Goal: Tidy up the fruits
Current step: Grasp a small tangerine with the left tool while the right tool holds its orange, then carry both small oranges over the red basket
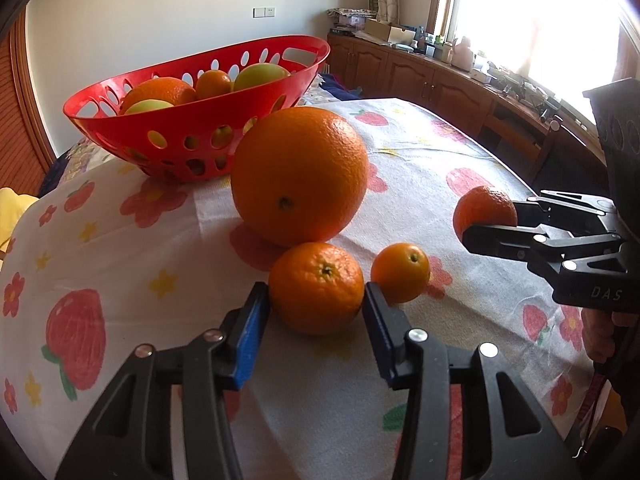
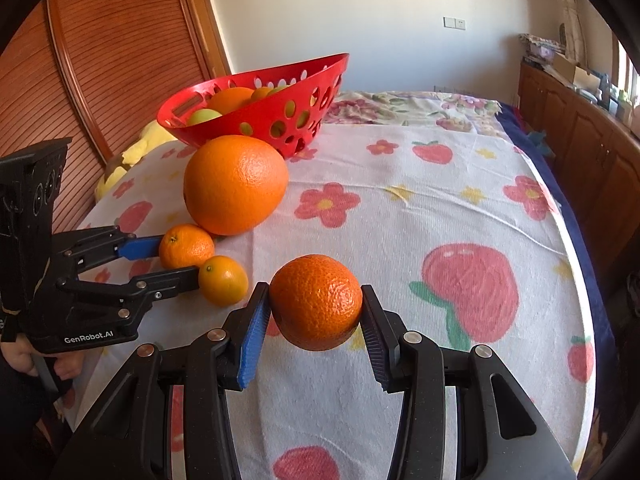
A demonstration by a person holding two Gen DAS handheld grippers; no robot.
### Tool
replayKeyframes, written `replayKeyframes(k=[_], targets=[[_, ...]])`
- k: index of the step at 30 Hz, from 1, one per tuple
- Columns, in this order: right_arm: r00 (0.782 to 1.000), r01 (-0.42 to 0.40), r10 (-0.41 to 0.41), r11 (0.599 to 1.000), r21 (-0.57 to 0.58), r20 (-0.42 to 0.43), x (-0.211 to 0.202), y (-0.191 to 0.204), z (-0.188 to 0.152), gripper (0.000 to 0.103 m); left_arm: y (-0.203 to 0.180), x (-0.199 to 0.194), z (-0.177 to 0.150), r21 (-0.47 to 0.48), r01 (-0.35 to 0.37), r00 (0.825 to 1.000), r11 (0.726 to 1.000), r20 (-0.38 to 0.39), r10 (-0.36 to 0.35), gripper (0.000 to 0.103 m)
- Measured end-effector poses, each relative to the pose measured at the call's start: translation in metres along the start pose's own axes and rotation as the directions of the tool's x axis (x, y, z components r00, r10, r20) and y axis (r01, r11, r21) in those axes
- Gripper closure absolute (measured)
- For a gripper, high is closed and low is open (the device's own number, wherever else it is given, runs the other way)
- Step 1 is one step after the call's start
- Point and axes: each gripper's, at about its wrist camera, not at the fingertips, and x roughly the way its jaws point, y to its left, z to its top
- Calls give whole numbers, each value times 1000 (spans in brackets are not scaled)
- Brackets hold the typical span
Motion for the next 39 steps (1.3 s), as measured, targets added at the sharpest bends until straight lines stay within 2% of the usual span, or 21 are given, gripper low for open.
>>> replayKeyframes(k=[13,25,33,39], targets=[[1000,0,0,1000,-4,2,1,-1,2,58,3,-7,-1,-23,34,999,999,20,-33,59],[1000,-10,11,999,-41,24,-7,11,16,58,11,-43,-7,-33,40,996,999,79,-37,60],[998,-21,25,998,-66,55,-15,18,36,58,23,-78,10,-41,33,987,999,159,-26,60],[995,-19,30,993,-112,98,-22,22,68,58,44,-92,35,-57,6,977,998,212,6,60]])
